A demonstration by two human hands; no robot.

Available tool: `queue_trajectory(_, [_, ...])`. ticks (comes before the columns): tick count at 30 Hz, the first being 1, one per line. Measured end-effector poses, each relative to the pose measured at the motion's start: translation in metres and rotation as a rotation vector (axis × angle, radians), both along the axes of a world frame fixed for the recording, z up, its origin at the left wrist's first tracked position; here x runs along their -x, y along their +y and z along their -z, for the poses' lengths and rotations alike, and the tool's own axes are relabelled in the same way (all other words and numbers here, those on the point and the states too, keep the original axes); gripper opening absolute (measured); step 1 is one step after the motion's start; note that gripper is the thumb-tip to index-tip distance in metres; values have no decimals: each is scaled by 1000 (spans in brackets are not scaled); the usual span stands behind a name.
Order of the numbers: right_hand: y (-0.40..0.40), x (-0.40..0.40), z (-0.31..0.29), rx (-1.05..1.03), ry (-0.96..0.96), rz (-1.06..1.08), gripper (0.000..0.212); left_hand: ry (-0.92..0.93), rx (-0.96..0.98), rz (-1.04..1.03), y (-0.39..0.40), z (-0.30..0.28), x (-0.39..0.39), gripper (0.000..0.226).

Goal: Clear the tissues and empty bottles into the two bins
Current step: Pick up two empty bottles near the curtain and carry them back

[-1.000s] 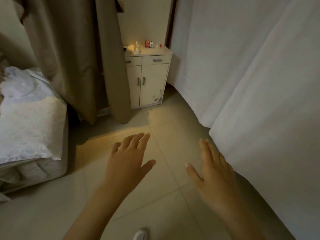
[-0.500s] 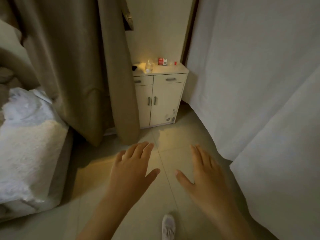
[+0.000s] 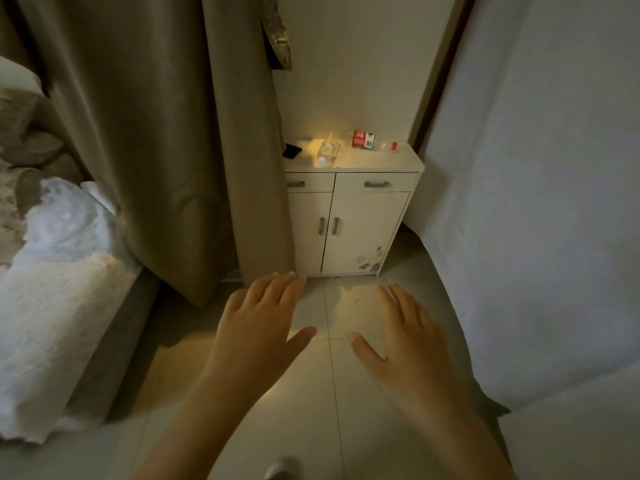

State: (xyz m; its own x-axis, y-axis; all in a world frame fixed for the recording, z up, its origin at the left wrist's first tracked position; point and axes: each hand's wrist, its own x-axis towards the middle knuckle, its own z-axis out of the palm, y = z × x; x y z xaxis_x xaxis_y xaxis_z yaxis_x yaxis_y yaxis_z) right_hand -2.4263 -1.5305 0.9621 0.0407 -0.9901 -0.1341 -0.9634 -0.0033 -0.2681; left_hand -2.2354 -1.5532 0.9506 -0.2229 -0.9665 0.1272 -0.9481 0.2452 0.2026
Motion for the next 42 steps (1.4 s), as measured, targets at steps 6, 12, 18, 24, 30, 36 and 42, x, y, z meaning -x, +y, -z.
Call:
queue_trajectory(6, [-91,36,11,-15,15,16,74,-28,24,11,-99,17,34,73])
queue_trajectory(12, [-198,68,11,-43,19,81,80,-128,136,63,-221,39,56,75])
queue_trajectory(18, [-287,92,6,37,14,156,96,-123,122,158,-332,38,86,72])
queue_trajectory(24, [-375,105,7,21,-22,110,82,-86,128,123,-404,33,99,70])
queue_trajectory(30, [-468,114,20,-9,-31,34,82,-62,120,34,-468,47,112,70])
queue_trajectory(36, [-579,136,32,-10,-80,-59,80,-87,90,-42,-569,54,132,69])
queue_trajectory(42, [-685,153,29,-122,18,-153,81,-89,17,-100,-650,57,151,69])
